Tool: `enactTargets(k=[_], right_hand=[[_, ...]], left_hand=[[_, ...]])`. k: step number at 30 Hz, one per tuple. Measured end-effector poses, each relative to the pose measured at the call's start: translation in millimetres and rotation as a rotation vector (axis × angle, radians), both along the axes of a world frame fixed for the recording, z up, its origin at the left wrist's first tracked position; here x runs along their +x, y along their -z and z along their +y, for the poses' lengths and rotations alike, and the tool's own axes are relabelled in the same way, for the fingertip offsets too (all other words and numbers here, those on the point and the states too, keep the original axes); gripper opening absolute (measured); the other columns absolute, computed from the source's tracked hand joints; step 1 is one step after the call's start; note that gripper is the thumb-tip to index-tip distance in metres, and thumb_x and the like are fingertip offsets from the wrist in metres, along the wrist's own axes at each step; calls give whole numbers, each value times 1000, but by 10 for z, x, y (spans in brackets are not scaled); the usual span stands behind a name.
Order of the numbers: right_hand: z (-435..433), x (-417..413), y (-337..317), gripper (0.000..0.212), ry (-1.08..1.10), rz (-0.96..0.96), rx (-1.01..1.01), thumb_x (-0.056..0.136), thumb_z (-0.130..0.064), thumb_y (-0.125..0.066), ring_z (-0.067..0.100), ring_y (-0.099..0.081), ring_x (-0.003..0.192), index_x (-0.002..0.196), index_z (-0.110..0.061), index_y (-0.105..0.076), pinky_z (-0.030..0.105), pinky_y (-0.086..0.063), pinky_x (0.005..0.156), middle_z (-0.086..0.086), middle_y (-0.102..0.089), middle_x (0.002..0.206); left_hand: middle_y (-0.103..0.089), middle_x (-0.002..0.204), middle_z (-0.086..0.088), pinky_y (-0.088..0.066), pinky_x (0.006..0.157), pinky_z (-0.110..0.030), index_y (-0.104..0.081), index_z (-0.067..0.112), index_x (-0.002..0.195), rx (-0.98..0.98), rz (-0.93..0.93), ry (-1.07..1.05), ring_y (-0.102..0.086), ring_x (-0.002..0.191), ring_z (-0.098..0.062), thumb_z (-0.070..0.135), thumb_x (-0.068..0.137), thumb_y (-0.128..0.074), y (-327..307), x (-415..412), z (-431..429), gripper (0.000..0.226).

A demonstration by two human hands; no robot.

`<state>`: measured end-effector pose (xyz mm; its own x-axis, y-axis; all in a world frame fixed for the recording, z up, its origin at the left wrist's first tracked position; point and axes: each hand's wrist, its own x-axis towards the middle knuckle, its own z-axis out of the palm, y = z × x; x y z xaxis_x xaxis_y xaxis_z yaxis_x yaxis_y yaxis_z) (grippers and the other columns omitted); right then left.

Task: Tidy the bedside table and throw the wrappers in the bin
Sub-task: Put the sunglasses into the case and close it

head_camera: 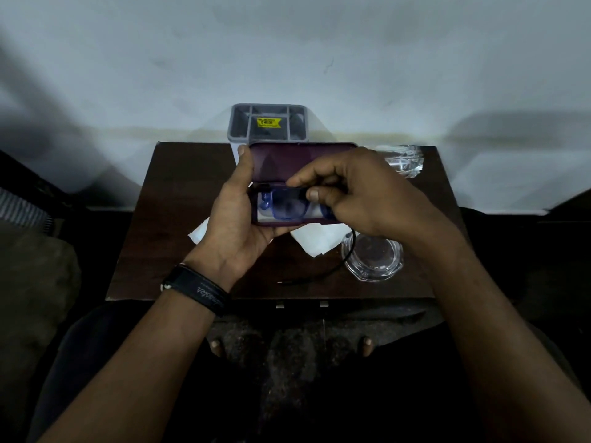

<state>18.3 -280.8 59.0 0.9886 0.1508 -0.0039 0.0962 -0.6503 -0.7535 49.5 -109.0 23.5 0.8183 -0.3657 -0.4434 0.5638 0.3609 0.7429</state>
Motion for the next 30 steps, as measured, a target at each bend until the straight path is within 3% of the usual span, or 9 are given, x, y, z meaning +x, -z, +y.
enactTargets(k=[4, 8, 10, 15, 18, 20, 22, 25, 30], right_hand=[[-9, -2, 31, 35, 31, -7, 2, 93, 3, -66, -13, -66, 81, 109, -26, -79, 7, -52, 76, -25, -70, 83], [-1, 13, 111, 28, 49, -99, 4, 89, -2, -73, 0, -68, 88, 106, -23, -78, 21, -56, 85, -13, -70, 96], [-10, 0, 103, 24, 69, -204, 7, 87, -9, -79, 3, -66, 91, 107, -22, -78, 11, -50, 82, -7, -69, 103], [-220, 20, 29, 13, 559, -366, 336, 95, -24, -71, -4, -67, 82, 107, -25, -75, 15, -51, 74, -12, -73, 100], [-296, 42, 50, 27, 678, -39, 591, 101, -36, -63, 14, -69, 86, 119, -18, -71, 35, -60, 81, 2, -74, 106], [-264, 19, 77, 39, 525, 331, 778, 103, -52, -50, 25, -75, 97, 117, -21, -70, 49, -62, 86, 5, -76, 114], [-216, -12, 92, 49, 359, 499, 893, 103, -57, -42, 30, -75, 105, 122, -21, -68, 47, -62, 81, 2, -75, 122], [-186, -5, 95, 45, 330, 456, 959, 101, -42, -57, 30, -76, 104, 134, -12, -63, 44, -63, 75, 9, -72, 128], [-183, 3, 164, 33, 353, 370, 960, 98, -13, -66, 30, -77, 96, 130, -6, -64, 41, -63, 70, 9, -73, 121]], left_hand=[[-72, 131, -17, -57, 98, -60, -65, 10, 138, 21, -15, -19, -70, 121, -38, 63, 105, -36, 9, 10, -3, 69], [-76, 124, -13, -60, 94, -57, -69, 14, 129, 30, -29, -47, -75, 112, -33, 64, 104, -35, 19, 12, 15, 66], [-76, 124, -13, -63, 90, -54, -69, 14, 129, 8, -34, -65, -75, 111, -32, 64, 104, -34, 34, 23, 35, 66], [-69, 138, -14, -55, 100, -61, -58, 14, 145, -81, -40, -90, -68, 125, -36, 67, 102, -37, 85, 78, 78, 71], [-68, 140, -13, -56, 100, -60, -57, 16, 147, -100, -52, -106, -67, 126, -35, 69, 101, -37, 109, 111, 102, 72], [-68, 140, -13, -54, 102, -61, -58, 17, 146, -81, -68, -104, -67, 126, -35, 70, 100, -38, 108, 117, 101, 73], [-70, 137, -12, -54, 102, -61, -60, 18, 144, -51, -86, -105, -68, 124, -34, 68, 101, -41, 97, 107, 93, 69], [-69, 138, -13, -54, 101, -63, -60, 15, 144, -33, -133, -105, -68, 125, -35, 52, 103, -53, 83, 84, 84, 55], [-68, 136, -19, -62, 88, -59, -59, 8, 142, -21, -165, -151, -71, 119, -37, 14, 98, -65, 67, 53, 72, 45]])
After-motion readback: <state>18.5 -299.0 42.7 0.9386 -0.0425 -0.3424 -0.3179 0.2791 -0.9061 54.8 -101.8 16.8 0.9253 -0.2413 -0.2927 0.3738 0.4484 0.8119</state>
